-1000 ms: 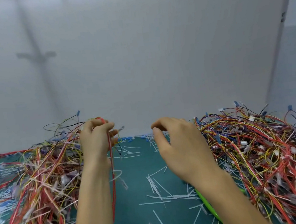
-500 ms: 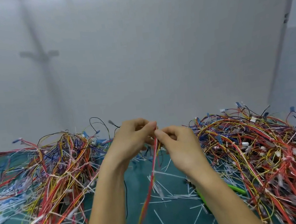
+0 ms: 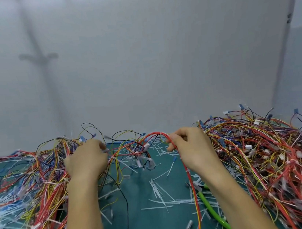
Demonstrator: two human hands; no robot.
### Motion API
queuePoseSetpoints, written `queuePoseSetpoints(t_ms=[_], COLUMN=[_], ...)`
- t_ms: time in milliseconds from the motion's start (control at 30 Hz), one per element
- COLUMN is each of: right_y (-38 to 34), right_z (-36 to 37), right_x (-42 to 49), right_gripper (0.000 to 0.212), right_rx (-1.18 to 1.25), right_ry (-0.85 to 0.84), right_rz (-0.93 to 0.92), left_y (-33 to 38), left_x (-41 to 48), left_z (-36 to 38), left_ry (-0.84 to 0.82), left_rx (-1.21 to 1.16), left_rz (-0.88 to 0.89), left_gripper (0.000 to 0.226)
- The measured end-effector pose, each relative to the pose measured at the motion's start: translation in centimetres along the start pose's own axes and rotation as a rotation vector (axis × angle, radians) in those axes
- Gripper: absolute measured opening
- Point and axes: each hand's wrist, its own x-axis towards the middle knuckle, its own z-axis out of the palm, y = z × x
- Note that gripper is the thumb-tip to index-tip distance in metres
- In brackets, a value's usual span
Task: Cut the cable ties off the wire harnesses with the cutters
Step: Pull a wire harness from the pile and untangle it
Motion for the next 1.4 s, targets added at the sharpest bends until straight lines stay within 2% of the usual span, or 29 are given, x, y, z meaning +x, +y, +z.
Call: queuePoseSetpoints(t_ms=[133,233,367,500,633,700,767,900,967,1067,1133,1267,1400], right_y=[-0.2,-0.3,-0.7,-0.9,-1.0,-0.9,-0.8,-0.8,-0.9,-1.2,-1.4,-1.5,-1.8], right_z=[-0.3,-0.2,0.8,2.1,1.9,1.4,1.1,0.5,0.2,0.0,0.1,0.0,-0.2], right_x=[-0.1,-0.2,-0.5,-1.3,-1.7,-1.5,-1.4,-1.0,-0.9,-1.0,-1.1,-1.3,-1.4], right_gripper=[0.030,0.027,0.024,0.033,0.036,0.029,0.024,0.022,0.021,0.021,0.021,0.021,0.020], right_rx=[-0.003,0.001,-0.065,-0.186,-0.299,-0.310,-0.293,-0.245,-0.226,-0.238,-0.267,-0.284,-0.297], right_ry=[-0.001,-0.008,-0.096,-0.193,-0.191,-0.204,-0.211,-0.142,-0.110,-0.081,-0.061,-0.043,-0.104], right_rz=[-0.010,-0.020,-0.026,-0.019,-0.012,0.006,0.021,0.017,-0.003,-0.049,-0.079,-0.105,-0.111], left_y=[0.3,0.7,0.8,1.3,2.1,2.7,3.1,2.9,2.5,2.2,2.1,2.2,1.9], left_x=[-0.1,0.0,0.0,-0.4,-0.6,-0.6,-0.4,0.0,0.3,0.4,0.4,0.7,0.8], left_z=[0.4,0.3,-0.3,-0.5,-0.2,0.4,1.1,2.2,2.5,3.0,3.2,3.4,4.0], left_ry=[0.031,0.126,0.205,0.107,-0.143,-0.212,-0.147,0.001,-0.016,-0.108,-0.099,-0.034,-0.087], left_rx=[-0.005,-0.107,-0.246,-0.244,-0.172,-0.180,-0.122,0.006,-0.015,-0.051,-0.060,-0.049,0.106], left_rz=[0.038,0.066,0.142,0.217,0.271,0.257,0.230,0.162,0.118,0.078,0.060,0.030,0.019], left_gripper=[0.013,0.010,0.005,0.009,0.020,0.029,0.024,0.041,0.039,0.023,0.014,0.022,0.027])
